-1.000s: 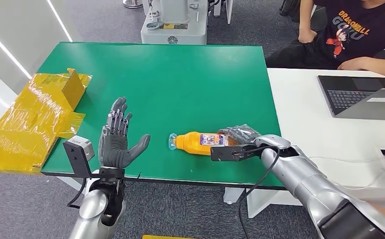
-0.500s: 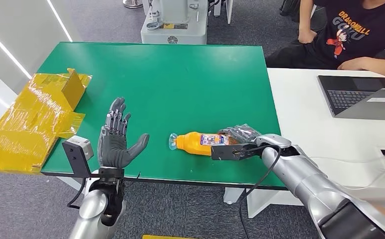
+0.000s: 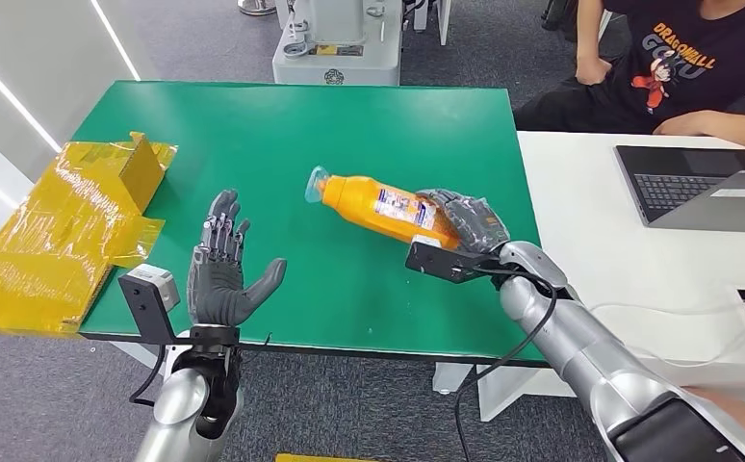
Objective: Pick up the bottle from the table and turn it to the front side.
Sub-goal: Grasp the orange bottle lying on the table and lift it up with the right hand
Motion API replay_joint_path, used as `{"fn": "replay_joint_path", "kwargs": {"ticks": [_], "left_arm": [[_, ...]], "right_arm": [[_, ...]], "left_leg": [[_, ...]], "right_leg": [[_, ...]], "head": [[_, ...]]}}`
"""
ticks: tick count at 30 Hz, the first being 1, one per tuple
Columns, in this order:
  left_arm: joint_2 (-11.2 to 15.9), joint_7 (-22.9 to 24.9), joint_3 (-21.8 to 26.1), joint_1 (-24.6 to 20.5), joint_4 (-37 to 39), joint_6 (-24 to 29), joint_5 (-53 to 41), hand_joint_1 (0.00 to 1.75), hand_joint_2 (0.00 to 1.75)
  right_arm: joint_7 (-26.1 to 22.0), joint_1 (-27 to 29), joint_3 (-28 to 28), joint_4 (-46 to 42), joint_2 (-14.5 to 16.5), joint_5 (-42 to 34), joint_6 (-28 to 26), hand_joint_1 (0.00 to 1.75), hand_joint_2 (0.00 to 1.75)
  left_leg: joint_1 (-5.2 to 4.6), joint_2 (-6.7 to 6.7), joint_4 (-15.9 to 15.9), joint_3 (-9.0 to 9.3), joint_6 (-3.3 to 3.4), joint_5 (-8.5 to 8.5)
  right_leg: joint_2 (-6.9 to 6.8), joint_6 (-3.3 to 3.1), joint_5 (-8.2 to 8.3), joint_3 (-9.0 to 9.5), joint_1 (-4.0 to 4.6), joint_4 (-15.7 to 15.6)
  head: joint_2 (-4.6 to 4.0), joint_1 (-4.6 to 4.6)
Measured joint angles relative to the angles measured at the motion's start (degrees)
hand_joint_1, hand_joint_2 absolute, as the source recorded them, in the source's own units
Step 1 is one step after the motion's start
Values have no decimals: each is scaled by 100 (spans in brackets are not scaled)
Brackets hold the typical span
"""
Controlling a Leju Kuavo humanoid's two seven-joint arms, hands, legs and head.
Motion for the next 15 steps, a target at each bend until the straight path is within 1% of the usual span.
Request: {"fn": "replay_joint_path", "kwargs": {"ticks": [3,8,12,15], "left_arm": [[-25,-11,0,4,0,0,-4,0,175],[-51,-20,0,7,0,-1,-10,0,175],[-77,-28,0,11,0,-4,-24,0,175],[-78,-49,0,17,0,-3,-34,0,175]], "right_arm": [[-51,124,-280,-266,14,-114,-224,175,175],[-163,352,-583,-592,15,-281,-505,175,175],[-422,717,-942,-1036,55,-682,-1114,175,175],[-413,1101,-1178,-1646,106,-1011,-1509,175,175]], "left_leg": [[0,-1,0,0,0,0],[-1,-1,0,-1,0,0],[0,-3,0,-2,0,-1],[0,-3,-2,-2,1,-4]], "right_leg": [[-1,1,-1,0,0,0],[-2,1,-1,0,-1,-1],[-5,1,-1,0,0,0],[-4,1,-3,-1,0,-1]], "head": [[0,1],[0,0],[0,1],[0,0]]}}
